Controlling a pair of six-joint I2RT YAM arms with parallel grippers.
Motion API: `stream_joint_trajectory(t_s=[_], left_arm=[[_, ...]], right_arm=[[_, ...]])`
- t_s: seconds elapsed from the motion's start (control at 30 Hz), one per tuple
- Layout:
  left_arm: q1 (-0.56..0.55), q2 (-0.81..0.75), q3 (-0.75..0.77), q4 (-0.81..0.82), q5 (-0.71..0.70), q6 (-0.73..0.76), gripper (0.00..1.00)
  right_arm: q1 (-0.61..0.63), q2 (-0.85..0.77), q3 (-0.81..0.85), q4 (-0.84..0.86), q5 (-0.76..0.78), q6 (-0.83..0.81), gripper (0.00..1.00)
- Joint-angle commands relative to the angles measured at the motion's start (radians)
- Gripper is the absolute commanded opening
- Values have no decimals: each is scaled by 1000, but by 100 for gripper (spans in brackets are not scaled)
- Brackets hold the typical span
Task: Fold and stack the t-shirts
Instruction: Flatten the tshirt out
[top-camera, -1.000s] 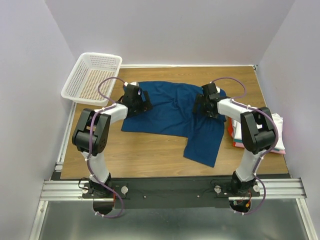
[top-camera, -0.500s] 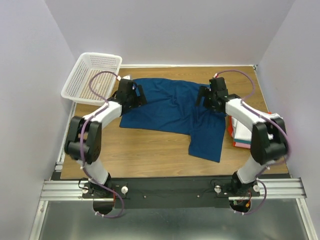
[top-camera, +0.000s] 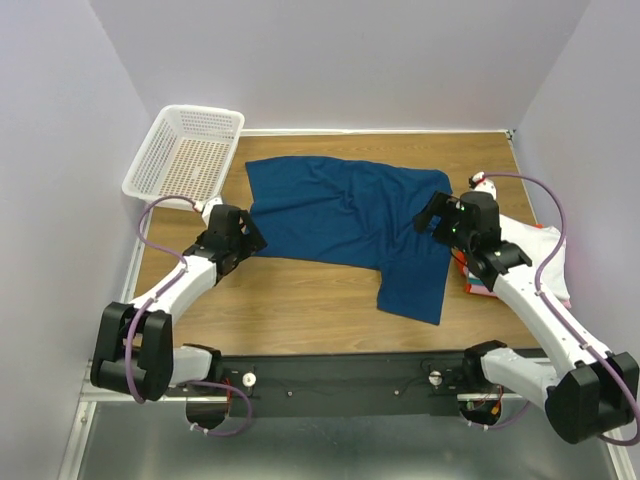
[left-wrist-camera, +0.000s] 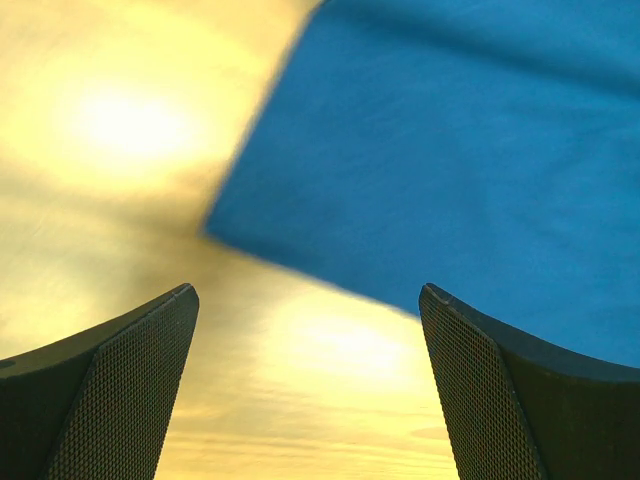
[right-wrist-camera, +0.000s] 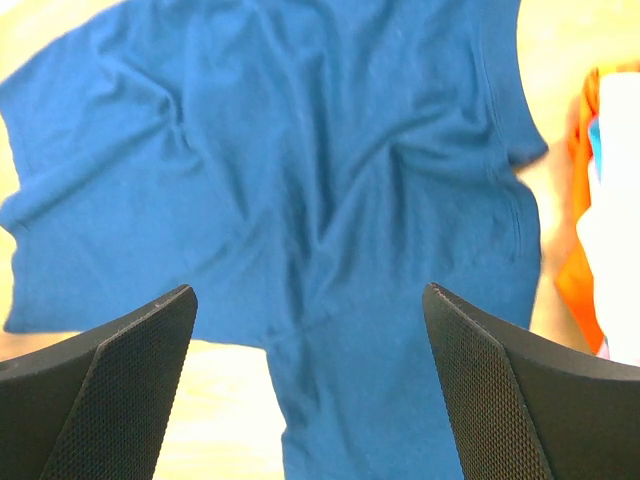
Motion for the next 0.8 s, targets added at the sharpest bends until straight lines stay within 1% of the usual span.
stream_joint_trajectory(t_s=[0.0,0.03,0.1,0.2,0.23,0.33,0.37,0.43,0.57,0.63,0.67,0.77], left_arm=[[36,-20,-25,21,-47,-40,98],[63,8,-34,41,-49,-41,98],[73,20,-34,57,-34,-38,97],[100,77,-31,92,-8,-29,90],[113,107,-30,101,9,-24,85],[117,164,-13,121,38,-18,76],[119,177,-10,124,46,-20,71],[119,206,-4,141,63,-17,68],[119,244,4,155,80,-14,55],[119,261,6,160,87,-12,46],[119,264,4,160,92,-10,39],[119,261,-10,164,106,-10,36]], right_arm=[[-4,-46,-55,-15,-9,29,100],[-3,-64,-70,-15,-14,21,100],[-3,-67,-84,-15,-20,12,100],[-1,-81,-104,-15,-32,6,100],[-3,-84,-107,-15,-34,1,100],[-1,-92,-110,-17,-40,-6,100],[-1,-96,-110,-17,-34,-10,100],[-3,-101,-115,-17,-28,-11,100],[-3,-110,-121,-17,-11,-16,100],[-1,-115,-127,-17,-4,-17,100],[-1,-115,-129,-17,-1,-19,100],[-1,-124,-135,-17,3,-20,100]])
